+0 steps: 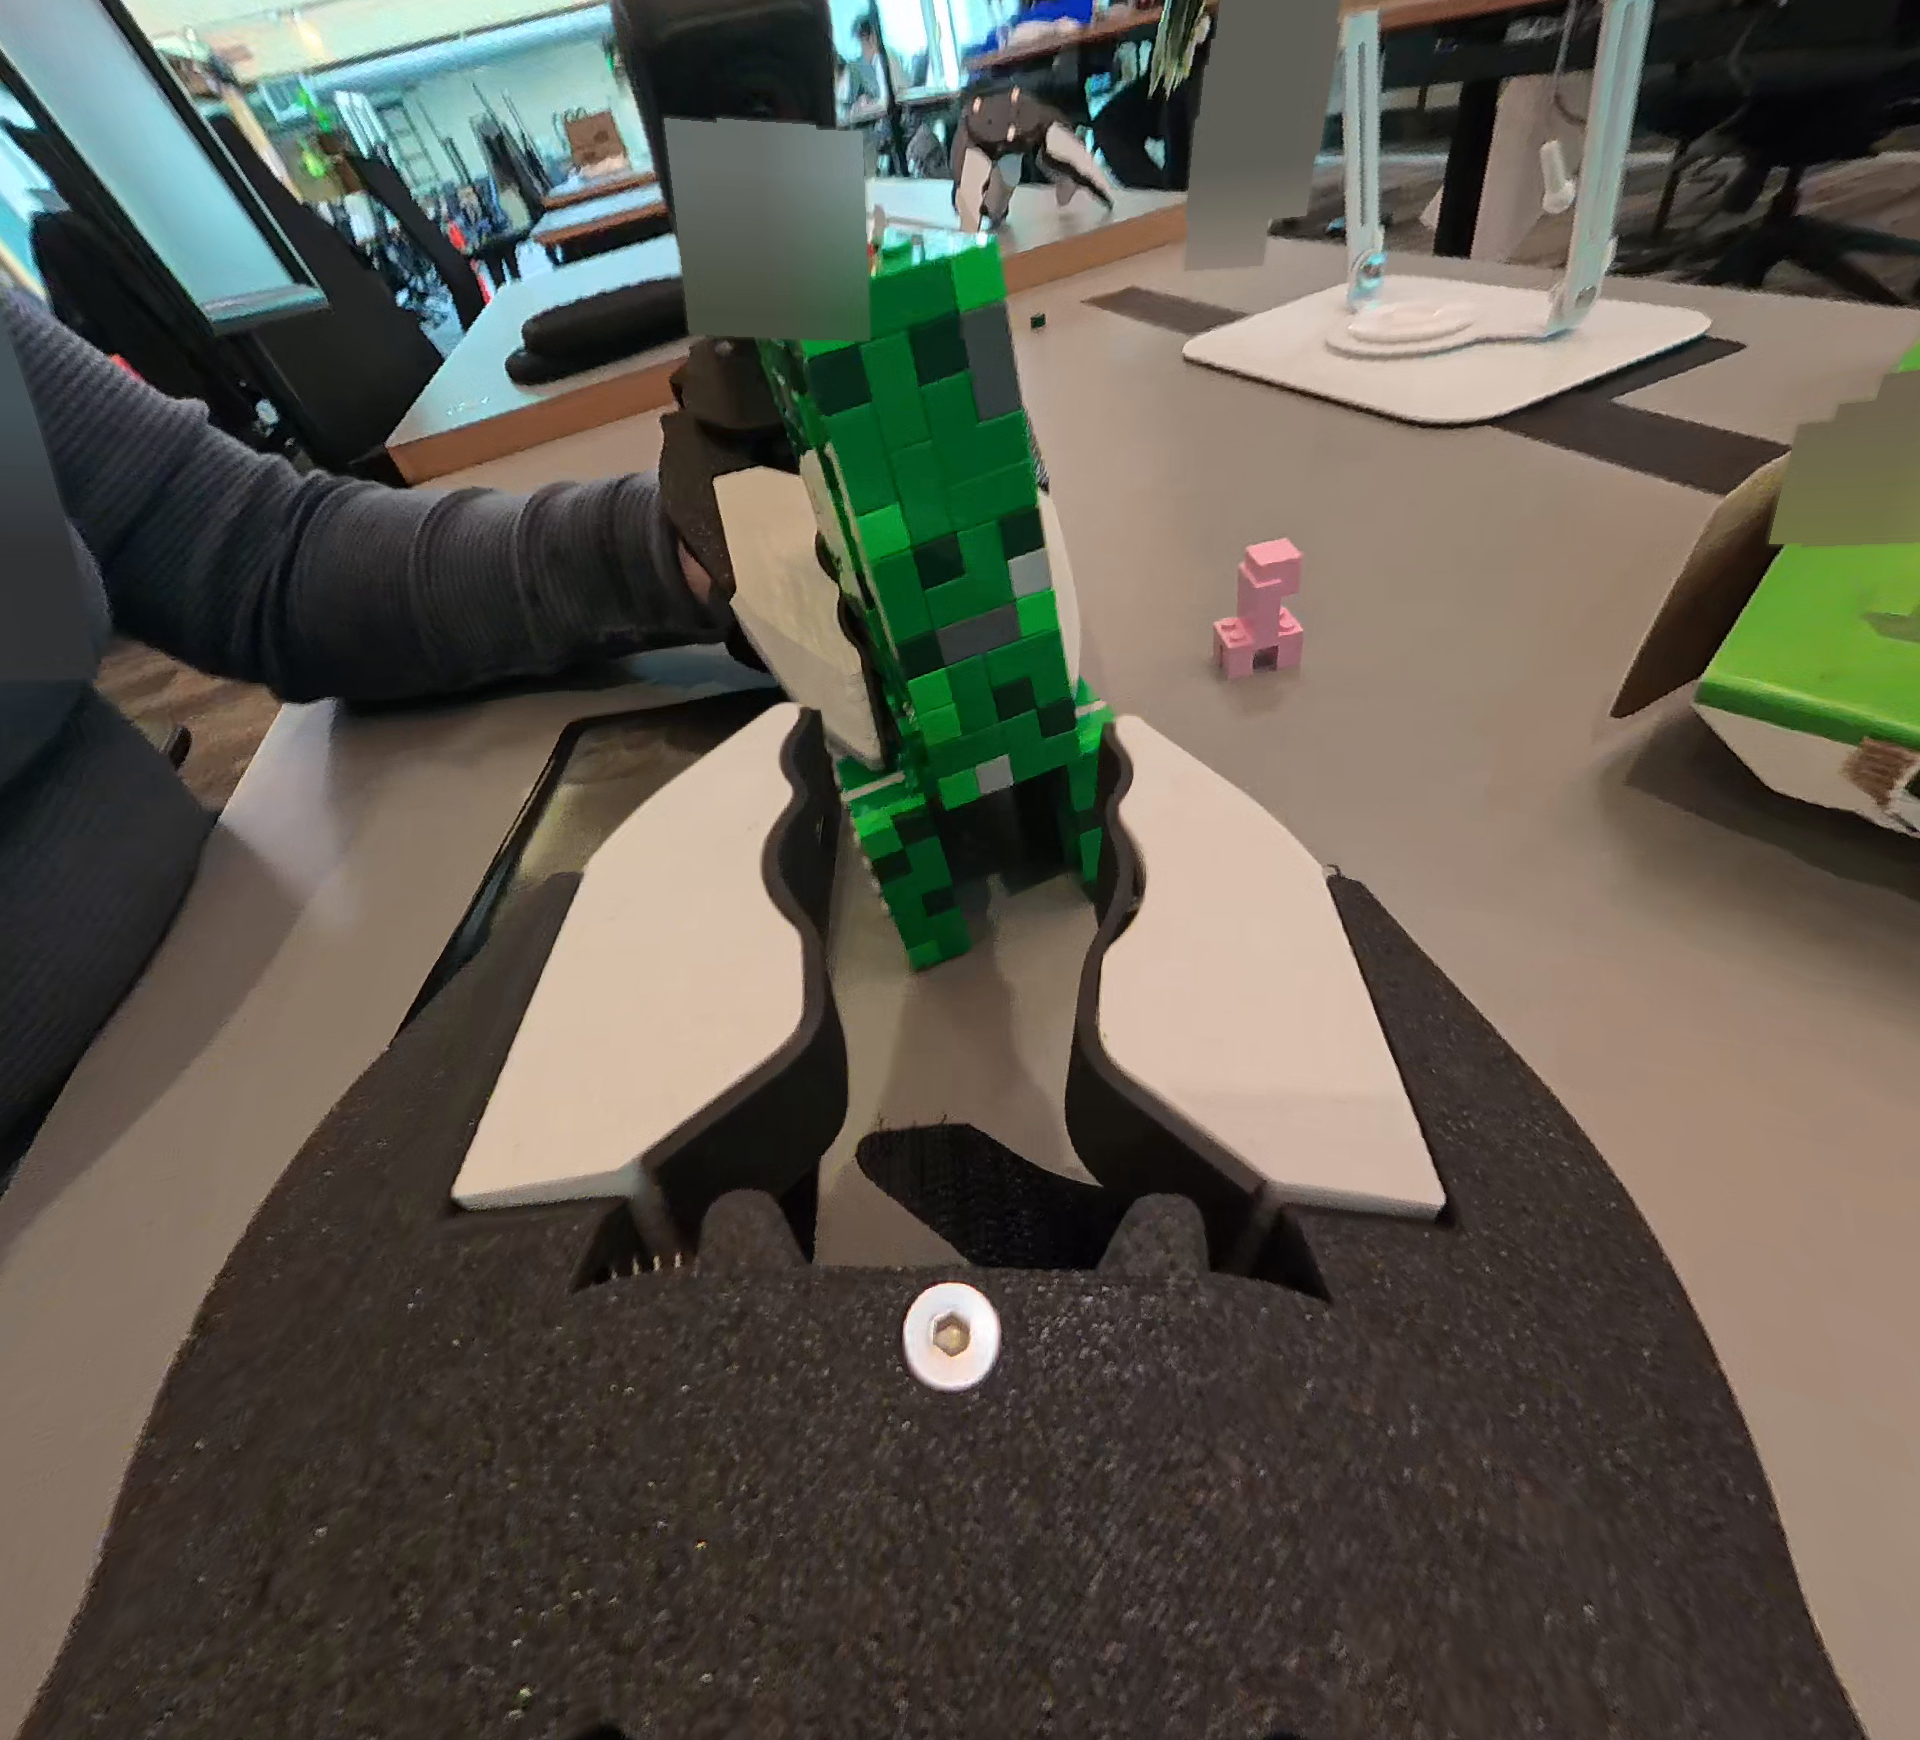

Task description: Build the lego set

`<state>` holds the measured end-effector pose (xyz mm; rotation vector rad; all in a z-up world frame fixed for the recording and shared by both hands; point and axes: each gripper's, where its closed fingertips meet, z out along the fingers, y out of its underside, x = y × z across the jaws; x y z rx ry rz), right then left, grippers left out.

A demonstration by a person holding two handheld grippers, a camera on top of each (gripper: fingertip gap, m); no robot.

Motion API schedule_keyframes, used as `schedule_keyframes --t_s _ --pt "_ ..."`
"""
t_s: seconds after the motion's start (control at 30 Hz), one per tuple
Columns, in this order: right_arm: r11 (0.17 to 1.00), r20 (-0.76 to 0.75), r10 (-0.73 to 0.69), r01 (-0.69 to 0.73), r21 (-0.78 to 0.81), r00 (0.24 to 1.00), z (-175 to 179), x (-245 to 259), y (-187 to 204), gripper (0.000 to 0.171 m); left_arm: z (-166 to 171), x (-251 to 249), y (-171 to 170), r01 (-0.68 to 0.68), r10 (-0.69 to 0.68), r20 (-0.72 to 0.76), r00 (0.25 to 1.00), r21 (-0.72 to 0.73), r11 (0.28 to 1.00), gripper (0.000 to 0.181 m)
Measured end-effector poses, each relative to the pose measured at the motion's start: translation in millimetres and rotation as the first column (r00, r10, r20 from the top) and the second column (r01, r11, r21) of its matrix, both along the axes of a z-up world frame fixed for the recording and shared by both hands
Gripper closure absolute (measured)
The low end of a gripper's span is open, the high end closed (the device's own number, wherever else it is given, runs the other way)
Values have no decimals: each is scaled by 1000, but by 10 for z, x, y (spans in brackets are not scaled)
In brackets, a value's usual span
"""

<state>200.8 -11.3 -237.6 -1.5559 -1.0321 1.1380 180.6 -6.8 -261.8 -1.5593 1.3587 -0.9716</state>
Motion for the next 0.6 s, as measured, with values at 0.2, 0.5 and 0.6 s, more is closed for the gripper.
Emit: schedule_keyframes --t_s 0.2,0.5,0.6 --pt "991 18 98 -96 -98 995 -81 14 -25 117 -2 13 -4 43 -43 -2 999 -2 999 140" --pt "990 106 137 -135 -29 985 -157 -11 23 123 -1 51 14 107 -107 2 994 -4 994 140" --pt "983 118 179 -174 -57 977 -186 -28 -8 128 -2 55 13 131 -131 1 991 -6 991 140"
